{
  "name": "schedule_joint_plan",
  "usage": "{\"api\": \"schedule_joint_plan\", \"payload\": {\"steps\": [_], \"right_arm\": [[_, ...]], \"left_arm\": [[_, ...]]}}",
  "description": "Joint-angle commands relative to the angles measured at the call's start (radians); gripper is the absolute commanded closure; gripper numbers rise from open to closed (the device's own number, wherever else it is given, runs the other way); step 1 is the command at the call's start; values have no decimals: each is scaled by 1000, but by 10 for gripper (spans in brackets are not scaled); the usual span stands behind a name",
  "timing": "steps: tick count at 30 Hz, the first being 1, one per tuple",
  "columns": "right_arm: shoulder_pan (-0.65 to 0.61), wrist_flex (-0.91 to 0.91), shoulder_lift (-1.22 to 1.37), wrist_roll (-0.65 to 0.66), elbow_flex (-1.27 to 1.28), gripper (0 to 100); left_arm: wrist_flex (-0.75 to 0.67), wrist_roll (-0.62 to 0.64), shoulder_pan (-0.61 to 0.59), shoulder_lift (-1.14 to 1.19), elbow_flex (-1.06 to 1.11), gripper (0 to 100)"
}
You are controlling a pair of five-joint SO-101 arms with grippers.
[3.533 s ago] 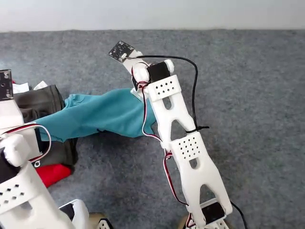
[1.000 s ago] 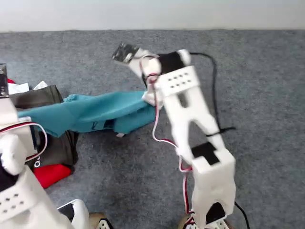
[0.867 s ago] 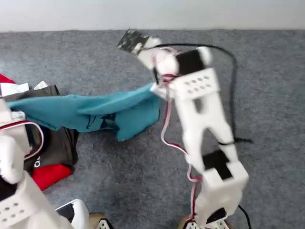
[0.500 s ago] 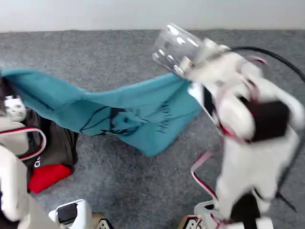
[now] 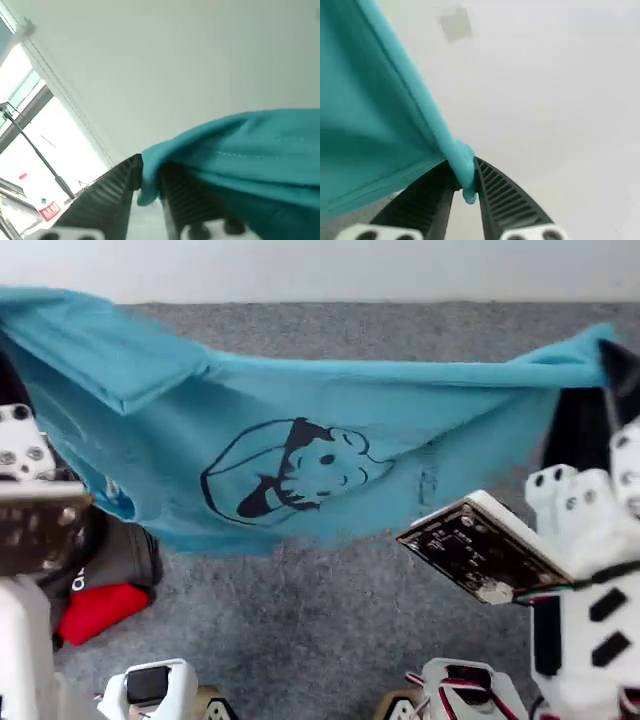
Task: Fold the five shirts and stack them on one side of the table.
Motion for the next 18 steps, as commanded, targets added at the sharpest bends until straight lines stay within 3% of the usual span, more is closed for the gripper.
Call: {"api": "schedule_joint_plan", "payload": {"steps": [1,9,18], "right_arm": [[74,-18,-33,6,-14,991],[177,47,-93,6,-11,991],[246,45,-153,9,-11,991]], "left_arm": [[-100,-34,0,-2,-56,985],[-89,-40,0,-2,-197,985],[238,-40,0,-2,-390,985]]}}
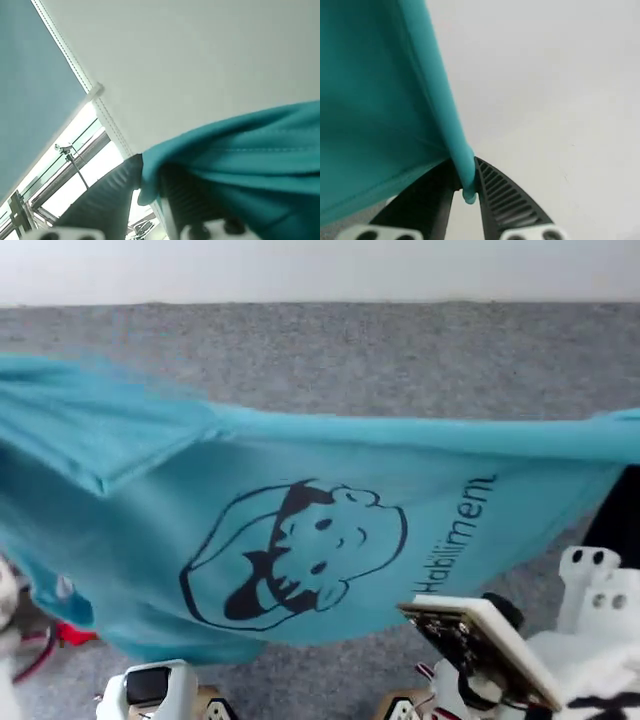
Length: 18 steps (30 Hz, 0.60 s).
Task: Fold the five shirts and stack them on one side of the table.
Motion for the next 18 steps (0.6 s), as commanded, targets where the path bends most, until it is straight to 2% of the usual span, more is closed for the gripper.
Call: {"api": "schedule_joint_plan", "payload": {"steps": [1,5,8,15,18], "right_arm": [[48,4,-4,8,-9,991],[79,28,2,11,-8,991],[73,90,19,38,43,991],[70,93,44,44,341,991],[15,8,41,44,542,991]], "left_arm": [[133,-8,-2,5,-74,985],[258,-8,-3,8,-87,985],[288,-8,2,15,-65,985],[272,-6,11,14,266,985],[203,-6,78,14,441,985]]}}
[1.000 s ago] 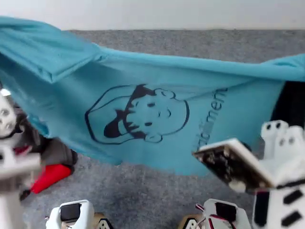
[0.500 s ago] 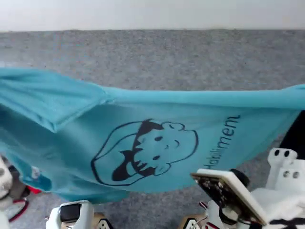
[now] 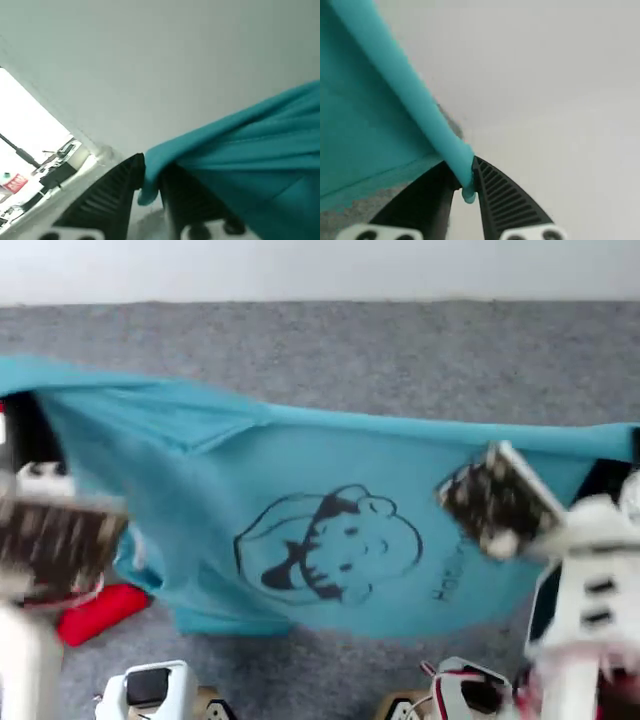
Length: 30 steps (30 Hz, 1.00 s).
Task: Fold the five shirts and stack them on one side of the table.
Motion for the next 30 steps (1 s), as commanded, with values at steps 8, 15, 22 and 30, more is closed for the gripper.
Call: {"api": "schedule_joint_plan", "payload": {"steps": [8,15,22,30], "right_arm": [[-117,-587,35,11,706,991],[-191,-1086,88,11,1007,991],[-194,-1411,332,11,954,991],[-194,-1521,633,11,694,991]], "left_arm": [[-555,-6,118,61,605,985],[-832,-8,120,361,610,985],[-933,-8,132,660,398,985],[-934,-8,167,961,8,985]]}}
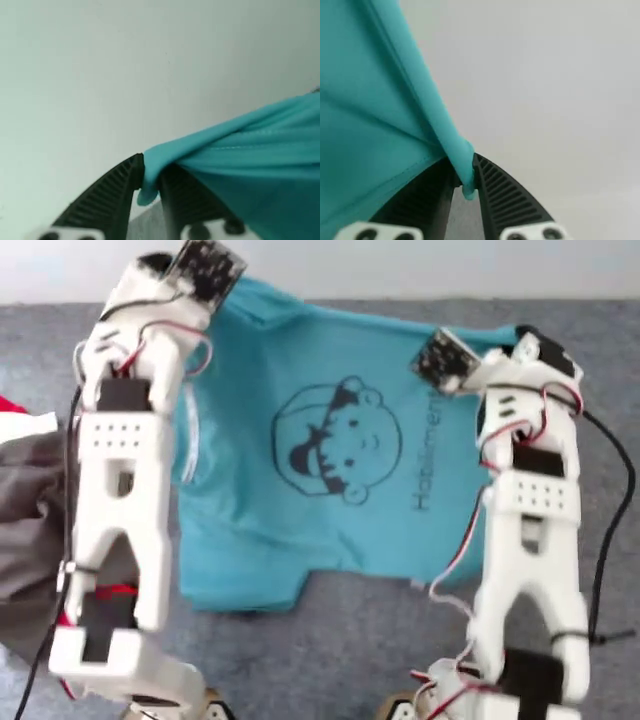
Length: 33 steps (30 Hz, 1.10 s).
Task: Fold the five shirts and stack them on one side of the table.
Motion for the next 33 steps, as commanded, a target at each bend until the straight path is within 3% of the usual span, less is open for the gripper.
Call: {"api": "schedule_joint_plan", "payload": {"steps": [1,8,13,18,22,28,33], "right_arm": [[-4,-38,96,11,-161,991],[-4,-36,291,11,-391,991],[-19,-28,364,11,-456,991],[-35,-8,367,11,-440,991],[-39,199,337,11,-437,991],[-30,619,302,6,-436,991],[-28,846,295,-46,-436,991]], "left_arm": [[-20,-9,9,98,-222,985],[-14,-49,11,284,-469,985],[-9,-89,26,319,-501,985],[106,-101,41,316,-509,985],[311,-101,41,269,-513,985],[784,-100,46,203,-516,985],[1039,-95,40,189,-513,985]]}}
